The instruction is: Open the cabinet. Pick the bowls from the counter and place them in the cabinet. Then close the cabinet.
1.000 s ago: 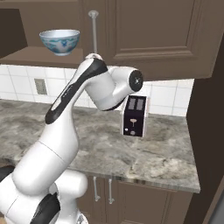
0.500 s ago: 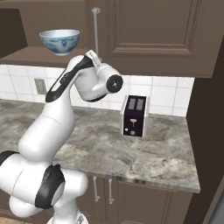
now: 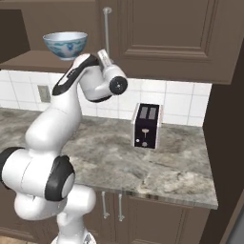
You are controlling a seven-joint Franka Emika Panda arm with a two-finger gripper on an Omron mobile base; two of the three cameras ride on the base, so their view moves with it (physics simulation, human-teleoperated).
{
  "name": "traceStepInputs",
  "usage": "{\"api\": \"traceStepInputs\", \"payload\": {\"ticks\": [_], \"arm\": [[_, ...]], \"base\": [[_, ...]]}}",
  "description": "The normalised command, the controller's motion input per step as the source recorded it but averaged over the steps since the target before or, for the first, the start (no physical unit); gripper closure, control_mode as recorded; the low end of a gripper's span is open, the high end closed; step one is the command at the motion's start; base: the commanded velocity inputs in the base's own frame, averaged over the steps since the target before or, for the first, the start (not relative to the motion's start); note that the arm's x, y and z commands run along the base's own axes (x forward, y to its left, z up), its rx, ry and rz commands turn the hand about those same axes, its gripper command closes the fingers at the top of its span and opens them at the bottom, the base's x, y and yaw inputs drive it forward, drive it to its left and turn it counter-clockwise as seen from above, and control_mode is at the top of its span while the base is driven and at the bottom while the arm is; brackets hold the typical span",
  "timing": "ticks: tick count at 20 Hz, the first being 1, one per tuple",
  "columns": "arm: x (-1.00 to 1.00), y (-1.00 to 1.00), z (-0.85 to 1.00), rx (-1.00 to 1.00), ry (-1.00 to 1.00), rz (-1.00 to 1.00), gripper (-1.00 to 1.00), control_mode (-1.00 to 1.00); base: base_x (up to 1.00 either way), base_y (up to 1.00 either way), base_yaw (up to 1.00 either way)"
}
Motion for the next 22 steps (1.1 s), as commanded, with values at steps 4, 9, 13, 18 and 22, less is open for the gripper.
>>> {"api": "traceStepInputs", "payload": {"ticks": [4, 9, 13, 18, 22], "arm": [[0.23, -0.07, 0.0, 0.07, 0.0, -0.01, -1.0, -1.0], [-0.67, 0.04, 0.0, 0.01, -0.07, 0.0, -1.0, -1.0], [-0.75, 0.04, 0.0, 0.0, -0.11, 0.0, -1.0, -1.0], [-0.3, 0.07, 0.0, 0.0, 0.0, 0.0, -1.0, -1.0], [-0.66, 0.03, 0.07, 0.0, 0.0, 0.0, -1.0, -1.0]], "base": [[0.0, 0.0, 0.0], [0.0, 0.0, 0.0], [0.0, 0.0, 0.0], [0.0, 0.0, 0.0], [0.0, 0.0, 0.0]]}}
